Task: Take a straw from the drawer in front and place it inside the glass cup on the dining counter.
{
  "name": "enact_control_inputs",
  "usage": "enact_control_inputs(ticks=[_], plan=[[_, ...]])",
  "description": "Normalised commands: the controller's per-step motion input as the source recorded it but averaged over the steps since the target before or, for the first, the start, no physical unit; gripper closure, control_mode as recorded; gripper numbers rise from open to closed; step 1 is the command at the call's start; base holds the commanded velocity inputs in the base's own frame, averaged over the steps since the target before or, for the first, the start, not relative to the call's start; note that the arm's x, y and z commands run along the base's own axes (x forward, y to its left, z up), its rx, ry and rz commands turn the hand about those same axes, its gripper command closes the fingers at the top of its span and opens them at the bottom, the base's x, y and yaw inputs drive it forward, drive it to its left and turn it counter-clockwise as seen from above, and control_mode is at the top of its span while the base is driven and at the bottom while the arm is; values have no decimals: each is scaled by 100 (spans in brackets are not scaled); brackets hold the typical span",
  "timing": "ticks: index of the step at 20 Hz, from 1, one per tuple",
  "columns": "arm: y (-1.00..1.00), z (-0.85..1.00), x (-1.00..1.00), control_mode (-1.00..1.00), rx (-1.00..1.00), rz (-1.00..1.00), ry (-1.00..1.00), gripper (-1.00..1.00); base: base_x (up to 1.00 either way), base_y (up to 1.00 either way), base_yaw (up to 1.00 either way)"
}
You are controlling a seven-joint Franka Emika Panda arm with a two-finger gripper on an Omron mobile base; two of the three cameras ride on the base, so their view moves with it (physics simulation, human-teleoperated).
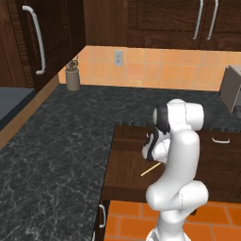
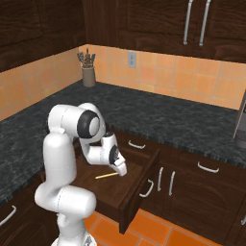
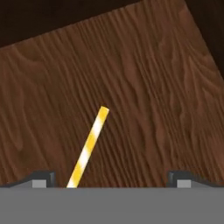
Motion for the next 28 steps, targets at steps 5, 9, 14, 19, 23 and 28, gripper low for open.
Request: enact_control_inputs(ticks=[5,9,14,19,23,28], plan=[[0,-27,8,-100,0,-13,0,-100,0,0,0],[0,-6,32,-100,4,-6,1,-100,0,0,0],[0,-11,25,-100,4,-3,4,-100,0,0,0],[-2,-30,1,-100,1,-4,6,-100,0,0,0],[-1,-33,3,-100,0,-4,6,-100,0,0,0],[0,-45,4,-100,0,-4,7,100,0,0,0]])
